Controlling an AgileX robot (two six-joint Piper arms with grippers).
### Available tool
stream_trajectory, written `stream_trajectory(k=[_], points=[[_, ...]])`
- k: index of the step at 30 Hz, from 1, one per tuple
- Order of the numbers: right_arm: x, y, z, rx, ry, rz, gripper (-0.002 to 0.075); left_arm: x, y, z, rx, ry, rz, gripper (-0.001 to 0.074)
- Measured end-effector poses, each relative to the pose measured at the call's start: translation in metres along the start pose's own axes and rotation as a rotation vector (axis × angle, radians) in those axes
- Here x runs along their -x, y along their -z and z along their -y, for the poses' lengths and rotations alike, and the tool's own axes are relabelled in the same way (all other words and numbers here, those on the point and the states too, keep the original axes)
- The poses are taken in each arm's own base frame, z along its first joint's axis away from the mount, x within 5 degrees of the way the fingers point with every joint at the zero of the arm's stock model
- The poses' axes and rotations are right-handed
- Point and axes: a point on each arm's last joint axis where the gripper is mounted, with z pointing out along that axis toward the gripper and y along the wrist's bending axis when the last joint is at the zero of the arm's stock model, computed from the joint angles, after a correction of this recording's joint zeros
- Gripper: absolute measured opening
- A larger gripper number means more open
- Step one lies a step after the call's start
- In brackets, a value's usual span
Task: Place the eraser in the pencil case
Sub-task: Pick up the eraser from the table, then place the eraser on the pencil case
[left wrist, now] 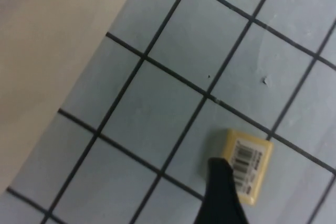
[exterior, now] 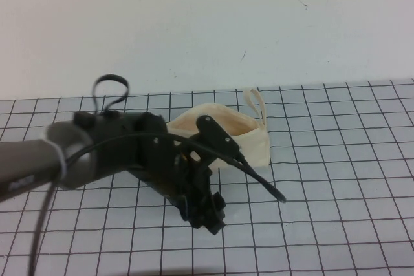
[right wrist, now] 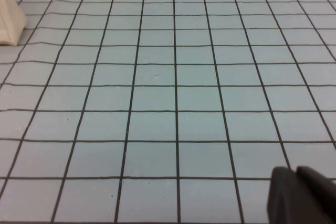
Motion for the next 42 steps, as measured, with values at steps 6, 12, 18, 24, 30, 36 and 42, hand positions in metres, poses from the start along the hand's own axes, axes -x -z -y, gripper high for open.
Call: stream_trajectory(k=[6, 12, 18, 24, 30, 36, 42], points=[[0.000, 0.000, 0.000, 0.000, 0.000, 0.000, 0.0000, -0.002, -0.028, -0.001, 0.012, -0.045, -0.068, 0.0418], [0.000, 0.000, 0.000, 0.000, 0.000, 0.000, 0.0000, -0.009, -0.046, -0.004, 0.018, -0.066, -0.118, 0.0410], [0.000, 0.000, 0.000, 0.000, 0.000, 0.000, 0.0000, -0.009, -0.048, -0.004, 0.017, -0.064, -0.121, 0.0260], [0.000, 0.000, 0.000, 0.000, 0.000, 0.000, 0.0000, -0.006, -0.044, -0.003, 0.006, -0.056, -0.128, 0.0184], [0.000, 0.000, 0.000, 0.000, 0.000, 0.000, 0.0000, 0.030, -0.002, -0.003, -0.026, -0.022, -0.078, 0.0184], [0.000, 0.000, 0.000, 0.000, 0.000, 0.000, -0.0001, 0.082, 0.066, -0.008, 0.047, -0.071, 0.124, 0.0184], [0.000, 0.000, 0.000, 0.000, 0.000, 0.000, -0.0001, 0.103, 0.073, -0.024, 0.209, -0.090, 0.259, 0.0184]])
